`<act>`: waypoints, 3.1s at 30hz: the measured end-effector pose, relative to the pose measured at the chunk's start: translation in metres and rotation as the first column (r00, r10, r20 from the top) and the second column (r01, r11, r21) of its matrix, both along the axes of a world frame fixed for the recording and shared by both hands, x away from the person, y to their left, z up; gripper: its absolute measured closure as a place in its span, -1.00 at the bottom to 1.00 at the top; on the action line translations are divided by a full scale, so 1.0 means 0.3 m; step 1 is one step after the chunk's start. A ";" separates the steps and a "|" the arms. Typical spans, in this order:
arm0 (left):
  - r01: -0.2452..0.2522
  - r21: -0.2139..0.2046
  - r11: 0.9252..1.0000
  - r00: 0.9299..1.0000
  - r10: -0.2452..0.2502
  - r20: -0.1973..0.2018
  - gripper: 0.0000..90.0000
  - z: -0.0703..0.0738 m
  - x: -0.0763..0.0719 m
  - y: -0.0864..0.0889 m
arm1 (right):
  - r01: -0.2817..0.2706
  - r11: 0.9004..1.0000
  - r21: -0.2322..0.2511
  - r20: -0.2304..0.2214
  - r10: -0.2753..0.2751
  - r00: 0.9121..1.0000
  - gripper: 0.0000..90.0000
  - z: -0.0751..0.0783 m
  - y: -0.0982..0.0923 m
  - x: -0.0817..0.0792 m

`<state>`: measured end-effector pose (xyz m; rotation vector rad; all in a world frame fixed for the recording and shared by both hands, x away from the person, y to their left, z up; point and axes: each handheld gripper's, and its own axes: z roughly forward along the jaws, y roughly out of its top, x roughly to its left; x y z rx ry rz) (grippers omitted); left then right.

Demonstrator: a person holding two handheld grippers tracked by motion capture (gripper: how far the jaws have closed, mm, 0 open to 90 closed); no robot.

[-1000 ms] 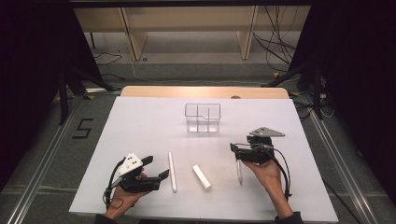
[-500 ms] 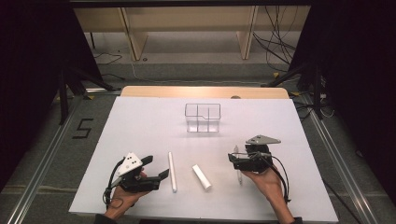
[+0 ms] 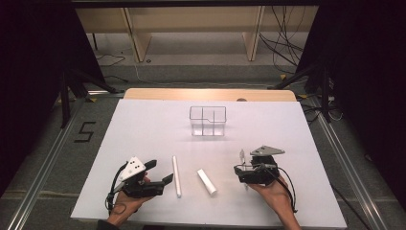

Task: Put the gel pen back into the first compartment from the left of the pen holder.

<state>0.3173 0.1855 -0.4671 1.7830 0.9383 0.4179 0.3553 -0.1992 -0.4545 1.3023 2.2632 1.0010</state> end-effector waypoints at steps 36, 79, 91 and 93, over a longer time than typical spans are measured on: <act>0.008 0.013 1.000 1.000 -0.008 0.008 -0.65 0.000 -0.005 -0.005 | 0.036 0.998 -0.048 -0.102 -0.041 0.994 0.24 -0.072 -0.006 -0.024; 0.010 0.016 1.000 1.000 -0.010 0.010 -0.65 0.000 -0.005 -0.006 | 0.105 0.990 -0.098 -0.064 -0.112 0.992 0.78 -0.093 0.022 -0.043; 0.010 0.017 1.000 1.000 -0.010 0.009 -0.65 -0.001 -0.005 -0.007 | 0.052 0.993 -0.102 -0.043 -0.057 0.997 0.79 -0.062 0.030 -0.055; 0.011 0.019 1.000 1.000 -0.011 0.009 -0.65 -0.001 -0.005 -0.006 | 0.047 0.994 -0.102 -0.043 -0.052 0.998 0.79 -0.059 0.030 -0.055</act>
